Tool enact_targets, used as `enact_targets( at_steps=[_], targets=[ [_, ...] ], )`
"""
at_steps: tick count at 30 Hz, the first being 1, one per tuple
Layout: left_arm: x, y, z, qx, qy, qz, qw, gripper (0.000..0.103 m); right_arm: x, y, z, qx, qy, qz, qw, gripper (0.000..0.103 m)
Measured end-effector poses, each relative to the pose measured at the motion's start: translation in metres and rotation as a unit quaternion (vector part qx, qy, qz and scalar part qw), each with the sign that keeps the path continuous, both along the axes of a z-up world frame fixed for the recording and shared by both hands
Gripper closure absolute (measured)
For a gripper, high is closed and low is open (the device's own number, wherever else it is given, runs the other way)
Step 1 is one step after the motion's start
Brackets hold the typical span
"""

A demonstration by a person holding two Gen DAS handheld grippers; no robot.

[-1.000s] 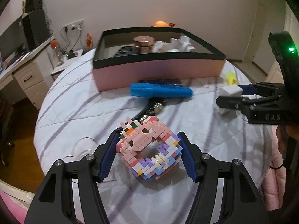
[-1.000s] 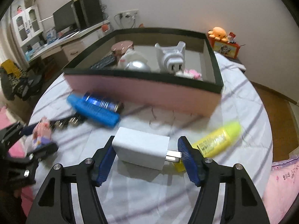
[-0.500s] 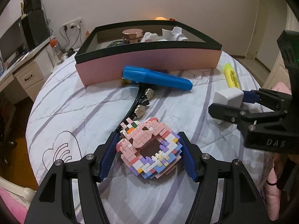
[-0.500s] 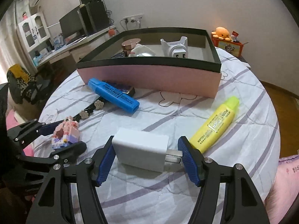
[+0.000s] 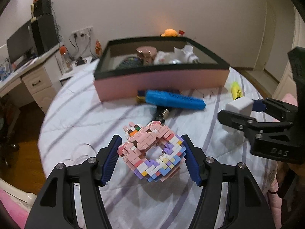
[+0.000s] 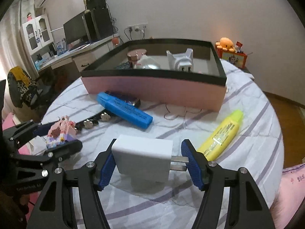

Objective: Organize rigid objects
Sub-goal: 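Lift the block donut and white charger and carry both over the pink box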

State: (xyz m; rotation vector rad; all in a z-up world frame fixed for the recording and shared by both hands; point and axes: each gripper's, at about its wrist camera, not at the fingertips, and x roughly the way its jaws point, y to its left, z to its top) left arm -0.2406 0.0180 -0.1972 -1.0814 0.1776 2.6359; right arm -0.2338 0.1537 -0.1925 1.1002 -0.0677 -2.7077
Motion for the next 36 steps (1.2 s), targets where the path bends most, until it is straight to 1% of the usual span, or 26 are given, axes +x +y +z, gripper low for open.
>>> enact_targets(
  at_steps=[2, 4, 5, 7, 9, 10, 12, 16, 18, 19, 23, 28, 34, 36],
  targets=[
    [0.003, -0.003, 0.009, 0.002, 0.013, 0.007, 0.9999, 0.039, 0.005, -0.002, 0.009, 0.006, 0.021, 0.006, 1.000, 0.036],
    [0.007, -0.005, 0.022, 0.001, 0.033, 0.015, 0.9993, 0.039, 0.012, -0.005, 0.021, 0.010, 0.051, 0.007, 0.999, 0.036],
    [0.009, -0.006, 0.030, 0.004, 0.045, 0.020, 0.9988, 0.039, 0.013, -0.006, 0.026, 0.008, 0.058, 0.009, 0.998, 0.036],
    [0.015, -0.008, 0.045, 0.010, 0.067, 0.025, 0.9974, 0.039, 0.021, -0.009, 0.039, 0.009, 0.086, 0.008, 0.996, 0.036],
    [0.022, -0.011, 0.062, 0.010, 0.097, 0.038, 0.9945, 0.039, 0.025, -0.011, 0.054, 0.013, 0.106, 0.010, 0.994, 0.036],
    [0.027, -0.012, 0.072, 0.013, 0.114, 0.044, 0.9925, 0.039, 0.031, -0.011, 0.063, 0.014, 0.126, 0.006, 0.992, 0.036],
    [0.037, -0.016, 0.092, 0.019, 0.149, 0.056, 0.9871, 0.039, 0.036, -0.013, 0.077, 0.018, 0.144, 0.004, 0.989, 0.036],
    [0.049, -0.017, 0.119, 0.020, 0.187, 0.067, 0.9798, 0.039, 0.052, -0.015, 0.105, 0.022, 0.189, -0.003, 0.982, 0.036],
    [0.057, -0.019, 0.131, 0.026, 0.205, 0.075, 0.9756, 0.039, 0.058, -0.018, 0.116, 0.026, 0.203, -0.003, 0.979, 0.036],
    [0.060, -0.020, 0.135, 0.026, 0.208, 0.073, 0.9749, 0.039, 0.064, -0.019, 0.124, 0.026, 0.219, -0.005, 0.975, 0.036],
    [0.075, -0.020, 0.152, 0.031, 0.231, 0.072, 0.9698, 0.039, 0.078, -0.023, 0.143, 0.031, 0.247, -0.007, 0.968, 0.036],
    [0.090, -0.021, 0.170, 0.034, 0.254, 0.071, 0.9640, 0.039, 0.093, -0.028, 0.162, 0.034, 0.269, -0.008, 0.963, 0.036],
    [0.101, -0.023, 0.184, 0.036, 0.269, 0.071, 0.9599, 0.039, 0.104, -0.029, 0.178, 0.032, 0.283, -0.010, 0.958, 0.036],
    [0.103, -0.025, 0.189, 0.038, 0.280, 0.081, 0.9558, 0.039, 0.107, -0.028, 0.181, 0.033, 0.287, -0.010, 0.957, 0.036]
  ],
)
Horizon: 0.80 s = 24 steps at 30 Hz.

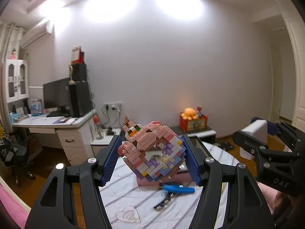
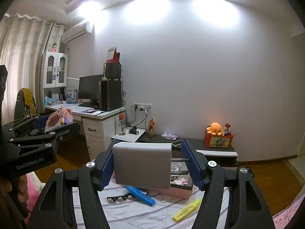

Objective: Organize rigid objects
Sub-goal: 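Lift the block donut and white charger and carry both over the pink box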

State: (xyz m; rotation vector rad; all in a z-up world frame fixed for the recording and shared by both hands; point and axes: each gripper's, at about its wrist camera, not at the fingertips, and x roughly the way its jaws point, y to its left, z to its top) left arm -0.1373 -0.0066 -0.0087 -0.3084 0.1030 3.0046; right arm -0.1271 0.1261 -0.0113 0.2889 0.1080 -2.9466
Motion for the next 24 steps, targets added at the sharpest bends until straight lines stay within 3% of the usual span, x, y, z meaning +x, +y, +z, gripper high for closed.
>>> enact_targets(
  at_steps=[14, 24],
  targets=[
    [-0.020, 0.011, 0.011, -0.008, 0.012, -0.002, 0.9999, 0.039, -0.013, 0.002, 0.010, 0.004, 0.010, -0.001, 1.000, 0.036],
    [-0.069, 0.021, -0.002, -0.023, -0.016, -0.009, 0.9996, 0.039, -0.054, 0.014, -0.003, -0.002, -0.017, -0.003, 1.000, 0.036]
  ],
)
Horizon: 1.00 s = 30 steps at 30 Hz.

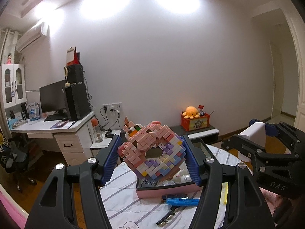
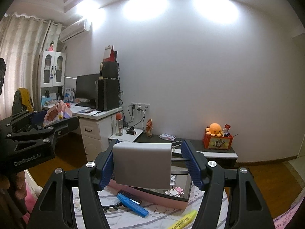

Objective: Organize rigid objects
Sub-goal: 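Lift the block donut and white charger and carry both over the pink box, then lower the donut and charger into the pink box and open both tools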

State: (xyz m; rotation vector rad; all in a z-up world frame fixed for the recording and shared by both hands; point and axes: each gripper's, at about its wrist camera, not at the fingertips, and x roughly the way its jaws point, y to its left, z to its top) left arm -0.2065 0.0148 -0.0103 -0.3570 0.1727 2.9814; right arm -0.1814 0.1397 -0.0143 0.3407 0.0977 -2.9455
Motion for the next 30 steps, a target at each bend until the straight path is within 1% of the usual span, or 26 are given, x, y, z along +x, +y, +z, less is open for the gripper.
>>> enact_targets(
  at_steps=[6, 10, 14, 19, 21, 27, 30],
  targets=[
    [-0.040, 0.011, -0.016, -0.013, -0.027, -0.011, 0.9995, 0.038, -0.036, 0.007, -0.018, -0.001, -0.028, 0.000, 1.000, 0.036],
    [-0.078, 0.019, -0.029, -0.018, -0.052, -0.021, 0.9983, 0.038, -0.067, 0.014, -0.031, -0.001, -0.049, -0.003, 0.999, 0.036],
    [-0.120, 0.026, -0.049, -0.025, -0.085, -0.026, 0.9957, 0.038, -0.098, 0.020, -0.046, 0.000, -0.072, -0.008, 0.997, 0.036],
    [-0.166, 0.032, -0.082, -0.030, -0.132, -0.032, 0.9903, 0.038, -0.137, 0.027, -0.067, 0.004, -0.103, -0.016, 0.995, 0.036],
    [-0.184, 0.034, -0.098, -0.033, -0.155, -0.028, 0.9870, 0.038, -0.150, 0.028, -0.075, 0.006, -0.117, -0.017, 0.993, 0.036],
    [-0.217, 0.032, -0.139, -0.031, -0.209, -0.014, 0.9773, 0.038, -0.183, 0.032, -0.106, 0.013, -0.170, -0.026, 0.985, 0.036],
    [-0.225, 0.034, -0.154, -0.033, -0.227, -0.013, 0.9733, 0.038, -0.194, 0.036, -0.118, 0.012, -0.191, -0.029, 0.981, 0.036]
  ],
)
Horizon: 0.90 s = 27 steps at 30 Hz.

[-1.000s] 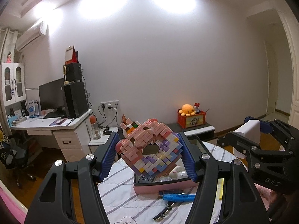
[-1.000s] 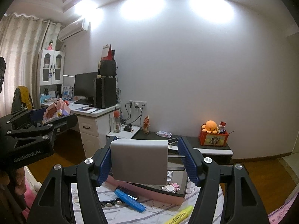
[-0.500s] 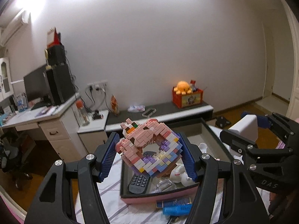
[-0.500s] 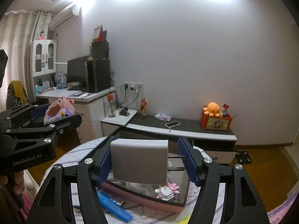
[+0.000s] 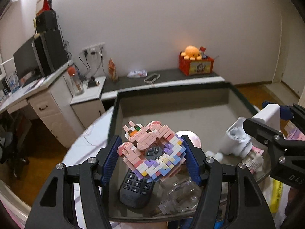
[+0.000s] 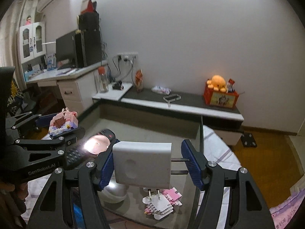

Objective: Organize rigid objects
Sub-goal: 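Lower the donut and charger into the pink box and open both tools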

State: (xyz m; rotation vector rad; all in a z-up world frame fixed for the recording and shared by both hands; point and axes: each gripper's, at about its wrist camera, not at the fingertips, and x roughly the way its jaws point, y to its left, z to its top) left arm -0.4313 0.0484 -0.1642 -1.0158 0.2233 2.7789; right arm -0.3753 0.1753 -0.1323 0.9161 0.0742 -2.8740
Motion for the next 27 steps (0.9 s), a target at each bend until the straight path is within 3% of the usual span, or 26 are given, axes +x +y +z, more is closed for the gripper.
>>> enact_targets(
  at_steps=[4, 13, 17, 18, 20, 27],
  targets=[
    [-0.004, 0.001, -0.009, 0.002, -0.005, -0.003, 1.0000, 0.037, -0.010, 0.003, -0.015, -0.001, -0.025, -0.003, 1.000, 0.036],
    [-0.003, -0.001, -0.010, 0.006, 0.003, -0.006, 1.0000, 0.037, -0.018, -0.002, -0.021, -0.009, -0.032, 0.006, 0.999, 0.036],
    [-0.002, 0.000, -0.009, -0.001, 0.006, -0.006, 1.0000, 0.016, -0.019, -0.005, -0.023, -0.012, -0.033, 0.014, 0.999, 0.035],
    [-0.002, -0.001, -0.008, -0.005, 0.003, -0.002, 1.0000, 0.015, -0.018, -0.006, -0.022, -0.010, -0.030, 0.014, 0.999, 0.034],
    [-0.002, -0.004, -0.005, -0.004, -0.001, 0.006, 1.0000, 0.011, -0.015, -0.006, -0.017, -0.008, -0.018, 0.008, 1.000, 0.020],
    [0.015, -0.025, 0.014, 0.010, 0.011, 0.039, 0.9991, 0.002, -0.001, -0.002, 0.001, -0.018, 0.003, -0.008, 1.000, 0.020]
  ],
)
